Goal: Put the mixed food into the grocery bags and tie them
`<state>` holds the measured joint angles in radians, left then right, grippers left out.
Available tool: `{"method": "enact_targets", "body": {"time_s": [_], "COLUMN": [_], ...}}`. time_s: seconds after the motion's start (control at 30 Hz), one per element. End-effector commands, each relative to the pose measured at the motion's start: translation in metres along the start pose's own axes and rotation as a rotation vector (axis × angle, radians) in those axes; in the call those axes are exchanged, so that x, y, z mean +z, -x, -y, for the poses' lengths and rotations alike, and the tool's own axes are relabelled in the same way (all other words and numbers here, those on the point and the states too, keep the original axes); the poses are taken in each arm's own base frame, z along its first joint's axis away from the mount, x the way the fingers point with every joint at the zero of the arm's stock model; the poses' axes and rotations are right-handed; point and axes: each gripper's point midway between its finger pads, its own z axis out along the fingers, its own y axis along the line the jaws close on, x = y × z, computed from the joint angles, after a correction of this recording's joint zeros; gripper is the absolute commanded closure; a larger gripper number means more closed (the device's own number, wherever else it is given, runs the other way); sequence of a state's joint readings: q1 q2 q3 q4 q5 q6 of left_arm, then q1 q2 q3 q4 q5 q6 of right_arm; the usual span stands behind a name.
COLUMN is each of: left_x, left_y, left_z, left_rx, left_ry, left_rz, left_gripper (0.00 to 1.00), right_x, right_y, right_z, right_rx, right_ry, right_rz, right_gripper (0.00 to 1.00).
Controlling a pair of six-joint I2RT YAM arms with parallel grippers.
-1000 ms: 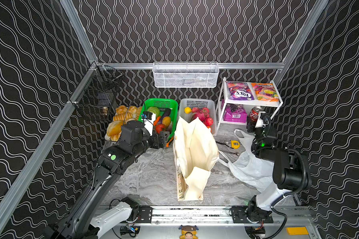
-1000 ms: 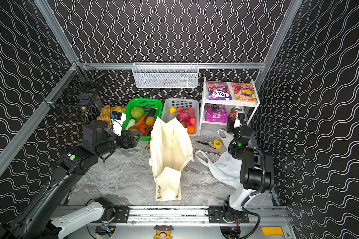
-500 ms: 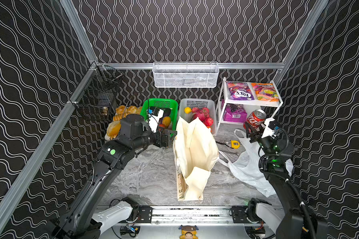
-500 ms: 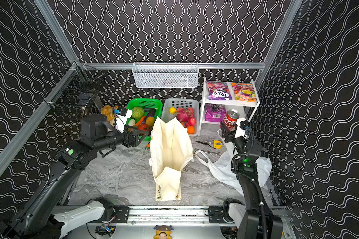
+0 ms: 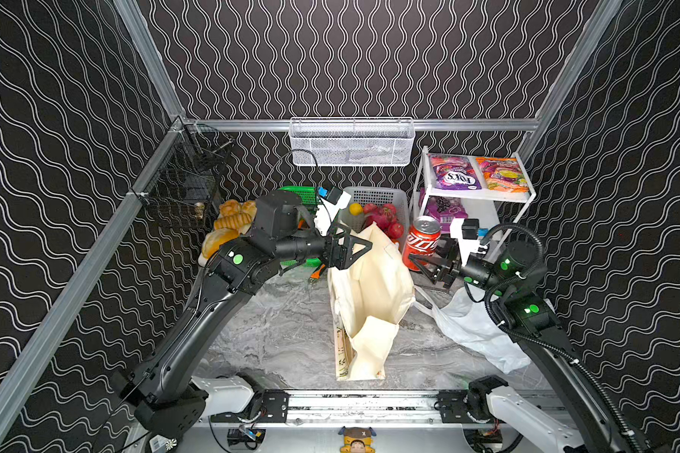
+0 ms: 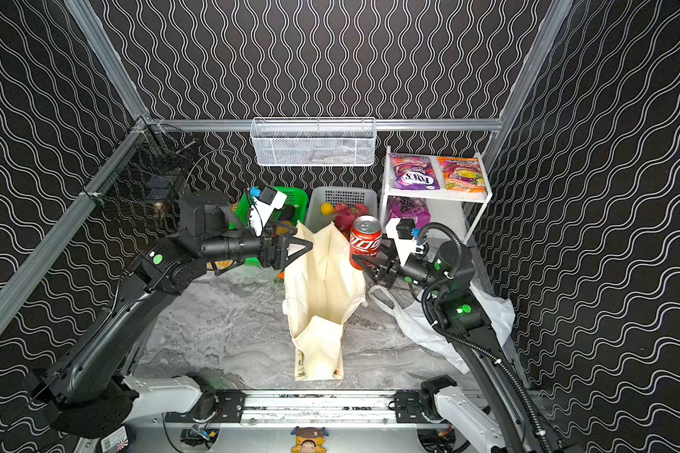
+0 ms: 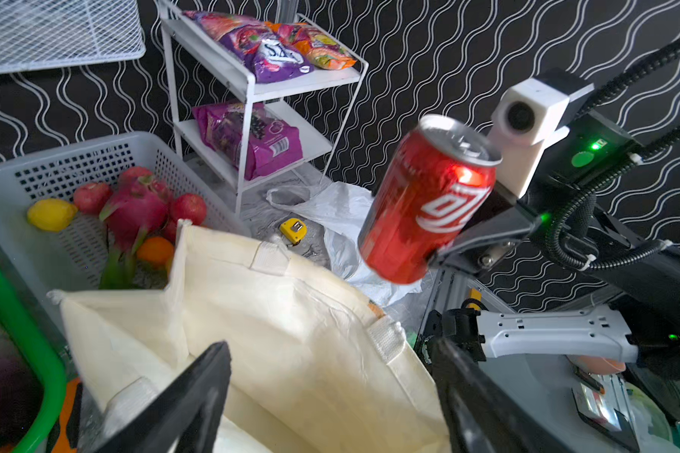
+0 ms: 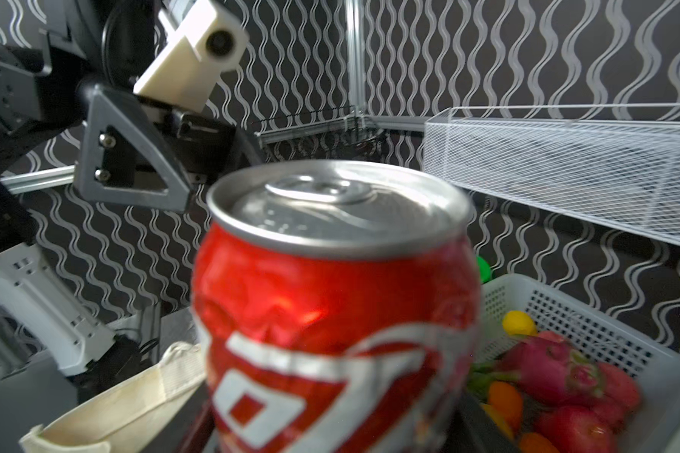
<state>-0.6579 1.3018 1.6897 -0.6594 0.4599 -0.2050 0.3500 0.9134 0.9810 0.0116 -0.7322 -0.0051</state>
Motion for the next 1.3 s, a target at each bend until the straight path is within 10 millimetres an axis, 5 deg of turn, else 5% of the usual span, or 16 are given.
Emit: {"method": "enact_targets", "body": {"time_s": [0.0, 0.17, 0.53, 0.8, 1.27], "left_x": [0.006, 0.027, 0.044, 0.056, 0.063], "left_y": [0.010, 0.002, -0.008, -0.014, -0.037], "left_z": [0.016, 0.032, 0.027, 0.030, 0.040], "left_rx": [0.075, 0.144, 0.197, 0.191, 0.197], "left_ry": [-0.037, -0.047, 0.005, -0.018, -0.068], "left_rz": [0.009, -0.051, -0.127, -0.174, -0.266], "left_gripper": [0.15, 0.07, 0.06, 0.13, 0.43], "right_x": [0.008, 0.022, 0.026, 0.026, 0.023], "right_y": [0.004, 0.000, -0.012, -0.017, -0.013], "right_z": [-0.008, -0.026, -0.036, -0.040, -0.045], "right_rx": [-0.084, -0.152, -0.309, -0.369, -0.392], "right_ry": [0.016, 0.093, 0.155, 0.178, 0.203], "right_rz": [-0.041, -0.077, -0.146, -0.181, -0.192], "right_gripper": [0.56, 0.56, 0.55, 0.55, 0.52]}}
